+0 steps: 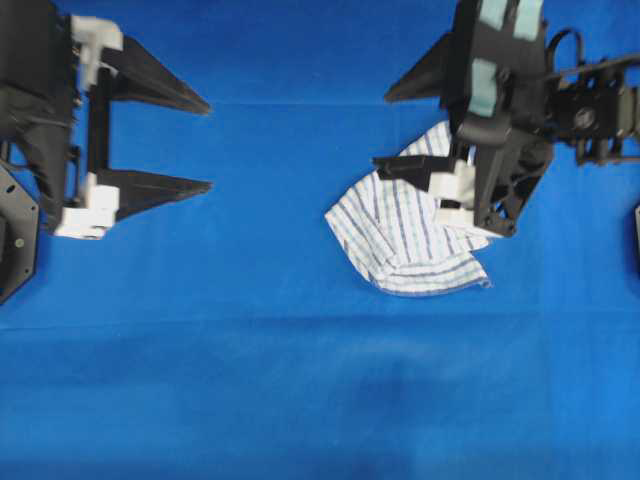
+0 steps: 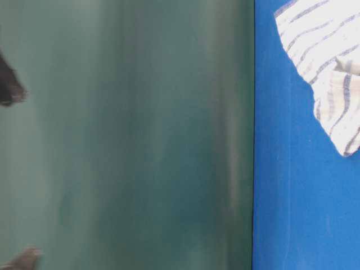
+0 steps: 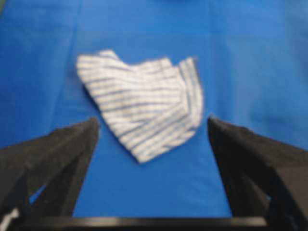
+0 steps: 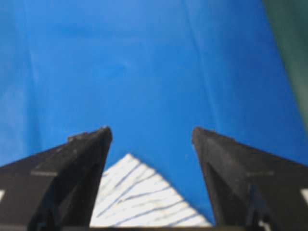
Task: Lift the towel with both arms.
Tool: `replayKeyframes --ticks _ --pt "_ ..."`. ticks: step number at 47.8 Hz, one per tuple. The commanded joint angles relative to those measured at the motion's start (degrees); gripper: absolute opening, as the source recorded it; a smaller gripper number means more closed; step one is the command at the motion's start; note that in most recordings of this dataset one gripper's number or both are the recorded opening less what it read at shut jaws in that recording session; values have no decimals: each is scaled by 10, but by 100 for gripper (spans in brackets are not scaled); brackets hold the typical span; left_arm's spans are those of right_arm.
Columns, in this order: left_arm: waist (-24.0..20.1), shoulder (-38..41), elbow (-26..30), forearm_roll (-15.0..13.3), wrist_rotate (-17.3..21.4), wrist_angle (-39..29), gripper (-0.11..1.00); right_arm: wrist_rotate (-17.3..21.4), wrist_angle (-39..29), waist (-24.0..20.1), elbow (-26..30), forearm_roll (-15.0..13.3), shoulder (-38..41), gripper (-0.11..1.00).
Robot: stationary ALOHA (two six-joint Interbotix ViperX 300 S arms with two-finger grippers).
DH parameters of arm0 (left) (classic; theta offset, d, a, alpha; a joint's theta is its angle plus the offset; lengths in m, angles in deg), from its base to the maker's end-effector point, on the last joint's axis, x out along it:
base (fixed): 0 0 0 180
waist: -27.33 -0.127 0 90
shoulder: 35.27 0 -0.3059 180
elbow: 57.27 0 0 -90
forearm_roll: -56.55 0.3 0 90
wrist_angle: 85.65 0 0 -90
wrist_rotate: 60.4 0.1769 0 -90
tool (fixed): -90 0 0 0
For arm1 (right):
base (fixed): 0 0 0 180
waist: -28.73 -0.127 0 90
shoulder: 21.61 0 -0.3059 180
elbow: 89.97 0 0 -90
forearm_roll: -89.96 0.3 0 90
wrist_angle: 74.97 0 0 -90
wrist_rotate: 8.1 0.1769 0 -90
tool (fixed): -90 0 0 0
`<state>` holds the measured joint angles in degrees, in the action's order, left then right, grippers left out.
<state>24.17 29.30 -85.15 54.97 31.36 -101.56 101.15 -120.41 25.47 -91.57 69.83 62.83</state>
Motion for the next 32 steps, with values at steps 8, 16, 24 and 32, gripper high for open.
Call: replayKeyframes --ticks 8,16,24,32 --pt "-1 10 -72 0 -1 96 90 23 91 2 -78 -3 -6 68" --pt "-1 23 -111 0 -2 132 90 39 156 7 -139 -3 -4 68" --pt "-1 44 -139 1 2 173 90 54 211 15 -200 -3 0 68" --pt "-1 72 -167 0 3 213 89 74 280 23 -250 -3 11 68"
